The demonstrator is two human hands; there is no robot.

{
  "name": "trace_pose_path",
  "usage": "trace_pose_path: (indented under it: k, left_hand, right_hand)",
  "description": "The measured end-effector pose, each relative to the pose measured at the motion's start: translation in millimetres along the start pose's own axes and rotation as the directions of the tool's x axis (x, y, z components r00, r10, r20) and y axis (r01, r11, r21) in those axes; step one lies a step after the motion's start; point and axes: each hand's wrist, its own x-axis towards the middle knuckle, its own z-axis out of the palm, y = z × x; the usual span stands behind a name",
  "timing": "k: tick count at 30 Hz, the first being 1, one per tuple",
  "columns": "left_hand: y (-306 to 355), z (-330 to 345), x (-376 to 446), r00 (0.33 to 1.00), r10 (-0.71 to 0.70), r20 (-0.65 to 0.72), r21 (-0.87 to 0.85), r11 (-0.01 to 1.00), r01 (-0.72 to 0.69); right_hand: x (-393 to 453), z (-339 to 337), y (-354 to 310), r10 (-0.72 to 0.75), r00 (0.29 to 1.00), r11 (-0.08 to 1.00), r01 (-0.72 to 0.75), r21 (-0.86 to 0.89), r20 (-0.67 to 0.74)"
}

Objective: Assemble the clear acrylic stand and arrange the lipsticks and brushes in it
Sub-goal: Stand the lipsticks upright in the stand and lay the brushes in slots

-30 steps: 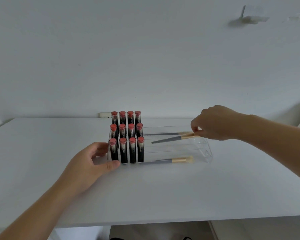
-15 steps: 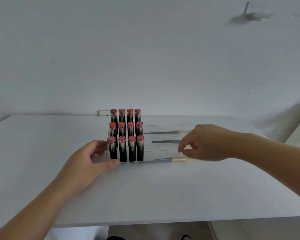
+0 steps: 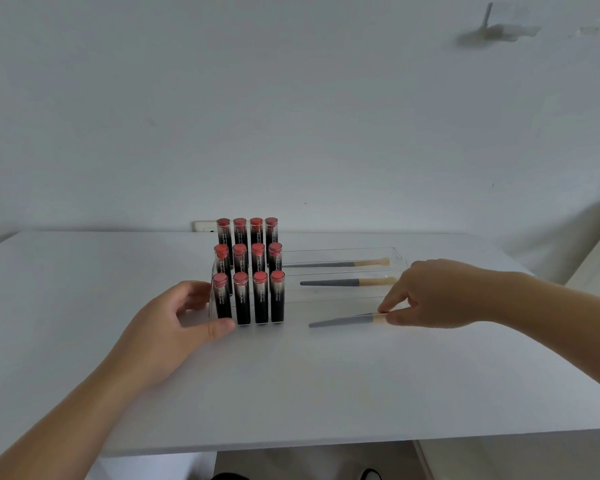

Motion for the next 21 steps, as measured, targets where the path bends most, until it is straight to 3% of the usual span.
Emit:
trace_pose_path:
  k: [4,9,14,21]
  left_hand:
    - [0,0,0,1.0,-0.004,-0.001,0.001,1.0,0.004]
    - [-2,0,0,1.0,-0.018,0.007,-0.001,1.0,0.018]
    - [-3,0,1,1.0,-0.026,0.005,0.002,1.0,0.026]
    - [-1,0,1,1.0,-0.01,-0.001,0.01,1.0,0.01]
  right_hand:
    - [-5,-1,4,0.019,1.0,0.997,-0.02,-0.077,-0.015]
    - [2,4,-13,-0.043,0.995,0.984,0.058,0.169,-0.09]
    - [6,-4,-21,-0.055,0.998,0.989,0.058,0.134,-0.028]
    - [19,-27,-16,0.005,0.982,0.953,0.051,0.298,-0.187]
